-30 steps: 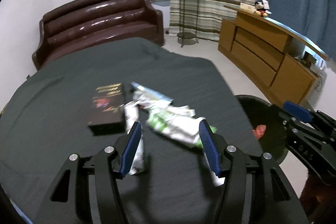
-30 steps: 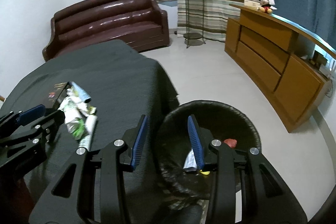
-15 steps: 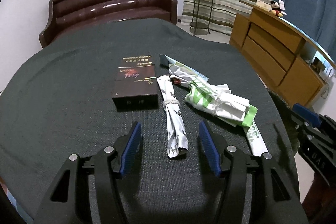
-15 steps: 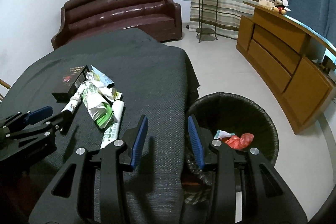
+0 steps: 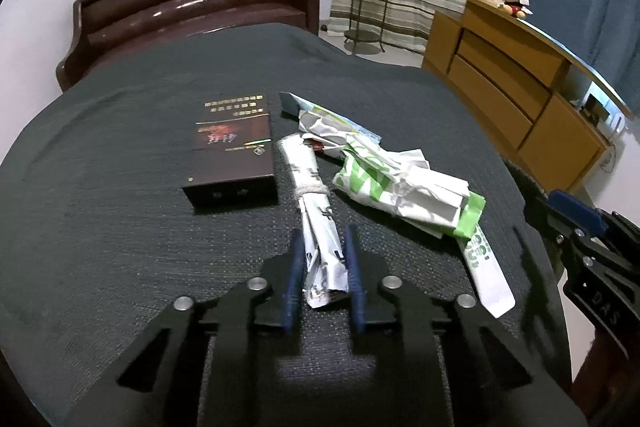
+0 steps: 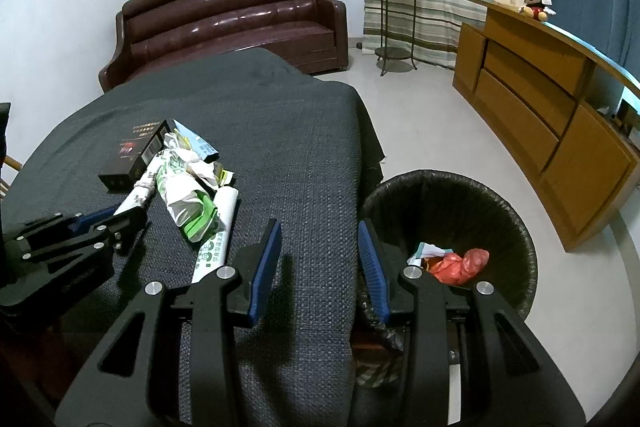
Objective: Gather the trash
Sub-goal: 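Grasp the white paper-wrapped stick with the left tool, then grasp the green-white wrapper with the right tool while the left tool holds the stick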
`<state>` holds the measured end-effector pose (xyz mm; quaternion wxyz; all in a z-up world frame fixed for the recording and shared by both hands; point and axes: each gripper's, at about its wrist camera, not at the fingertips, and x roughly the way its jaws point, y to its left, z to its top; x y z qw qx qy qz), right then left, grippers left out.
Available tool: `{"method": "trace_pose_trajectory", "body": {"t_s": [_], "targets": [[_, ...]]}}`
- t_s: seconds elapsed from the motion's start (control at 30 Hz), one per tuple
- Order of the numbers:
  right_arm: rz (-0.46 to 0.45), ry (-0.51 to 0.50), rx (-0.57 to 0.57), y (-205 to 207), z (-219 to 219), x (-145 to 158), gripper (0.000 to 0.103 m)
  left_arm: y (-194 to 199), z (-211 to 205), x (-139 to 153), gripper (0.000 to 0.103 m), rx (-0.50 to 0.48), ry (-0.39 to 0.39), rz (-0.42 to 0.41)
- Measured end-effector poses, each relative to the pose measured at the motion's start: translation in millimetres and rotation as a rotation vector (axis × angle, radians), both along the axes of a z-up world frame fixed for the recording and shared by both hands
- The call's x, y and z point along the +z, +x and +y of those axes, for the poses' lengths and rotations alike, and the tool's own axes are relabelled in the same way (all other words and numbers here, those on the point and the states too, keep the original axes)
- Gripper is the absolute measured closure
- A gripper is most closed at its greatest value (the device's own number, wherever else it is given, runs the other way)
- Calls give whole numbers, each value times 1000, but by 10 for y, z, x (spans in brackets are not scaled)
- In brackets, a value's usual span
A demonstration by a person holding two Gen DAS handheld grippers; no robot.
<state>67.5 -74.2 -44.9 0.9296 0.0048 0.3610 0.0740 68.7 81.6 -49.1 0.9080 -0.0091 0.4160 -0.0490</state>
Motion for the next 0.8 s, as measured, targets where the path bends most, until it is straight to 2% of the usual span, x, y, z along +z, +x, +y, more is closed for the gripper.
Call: {"method": "trace_pose_trajectory", "body": {"t_s": [0.07,0.6,0.8], "targets": [[0,-1,1,0,1,1,64,-18,-2,11,87,-4,-1,-7],[-23,10,24,23,79,64,64,-192,41,238,87,4,-5,-86],[-32,20,60,1,223,106,64,-275,200,296,87,37,3,-104]]}}
